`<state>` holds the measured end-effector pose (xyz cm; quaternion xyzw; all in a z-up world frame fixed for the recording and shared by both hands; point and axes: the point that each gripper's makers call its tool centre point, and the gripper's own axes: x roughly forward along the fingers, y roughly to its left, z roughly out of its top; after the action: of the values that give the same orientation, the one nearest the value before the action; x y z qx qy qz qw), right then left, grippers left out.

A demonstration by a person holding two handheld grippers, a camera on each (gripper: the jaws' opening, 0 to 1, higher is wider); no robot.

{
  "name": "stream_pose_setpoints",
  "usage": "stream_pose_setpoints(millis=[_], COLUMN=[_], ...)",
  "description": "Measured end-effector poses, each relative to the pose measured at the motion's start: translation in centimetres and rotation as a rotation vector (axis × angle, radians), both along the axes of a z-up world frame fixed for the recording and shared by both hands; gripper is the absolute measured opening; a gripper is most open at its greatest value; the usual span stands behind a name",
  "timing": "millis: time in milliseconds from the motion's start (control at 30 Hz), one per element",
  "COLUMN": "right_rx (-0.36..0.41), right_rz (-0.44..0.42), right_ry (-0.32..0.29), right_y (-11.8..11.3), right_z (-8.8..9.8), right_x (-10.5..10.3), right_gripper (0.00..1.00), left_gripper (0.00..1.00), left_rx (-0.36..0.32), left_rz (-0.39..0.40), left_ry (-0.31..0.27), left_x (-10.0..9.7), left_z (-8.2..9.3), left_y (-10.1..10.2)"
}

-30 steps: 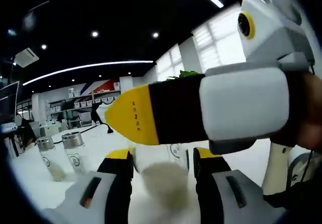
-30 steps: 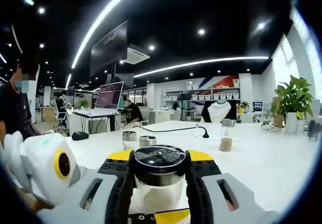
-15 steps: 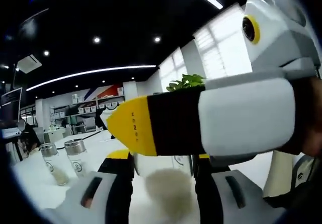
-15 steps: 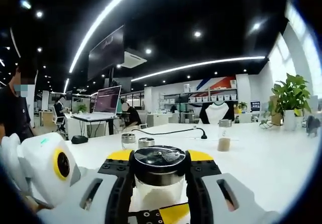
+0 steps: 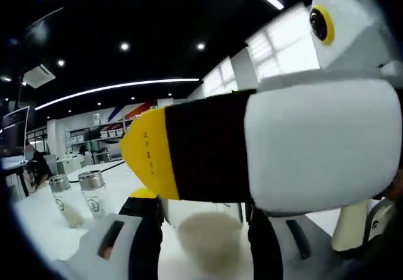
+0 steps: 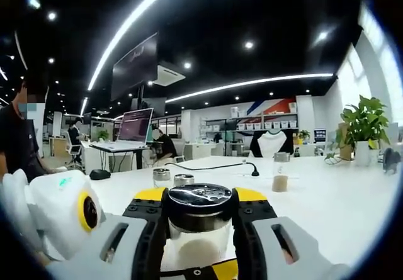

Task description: Rotate the seasoning bottle until the label or dispensing opening points toward the visible target arrow and the bottle remains upright within the marked orientation range

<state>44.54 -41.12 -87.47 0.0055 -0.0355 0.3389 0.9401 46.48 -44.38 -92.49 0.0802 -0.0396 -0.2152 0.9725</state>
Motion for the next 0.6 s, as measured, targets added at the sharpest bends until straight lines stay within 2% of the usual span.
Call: stream_pose_setpoints(millis=[100, 167, 467, 567, 600], right_rx=[0.003, 0.005, 0.012, -0.041, -0.025], right_rz=[0.021, 0.031, 0.048, 0.066, 0.073], right_ry=[-0.002, -0.006, -0.004, -0.007, -0.002], right_y=[0.3, 0.6, 0.8, 0.8, 0.9], right_z=[0.3, 0.5, 0.8, 0.3, 0.3], right_x=[-0.3, -0.5, -0.6, -0.5, -0.4], right_gripper=[0.37, 0.37, 0.38, 0.38, 0.38], left_gripper=[0.55, 0.55, 0.5, 0.48, 0.48], left_rx=[0.003, -0.022, -0.134, -0.112, -0.108], left_rz=[-0.003, -0.022, -0.065, -0.077, -0.08], left_ry=[0.004, 0.024, 0.02, 0.005, 0.013], left_x=[0.3, 0.6, 0.5, 0.3, 0.4], left_z=[0.0, -0.1, 1.1, 1.3, 1.1], left_y=[0.2, 0.4, 1.0, 0.7, 0.8])
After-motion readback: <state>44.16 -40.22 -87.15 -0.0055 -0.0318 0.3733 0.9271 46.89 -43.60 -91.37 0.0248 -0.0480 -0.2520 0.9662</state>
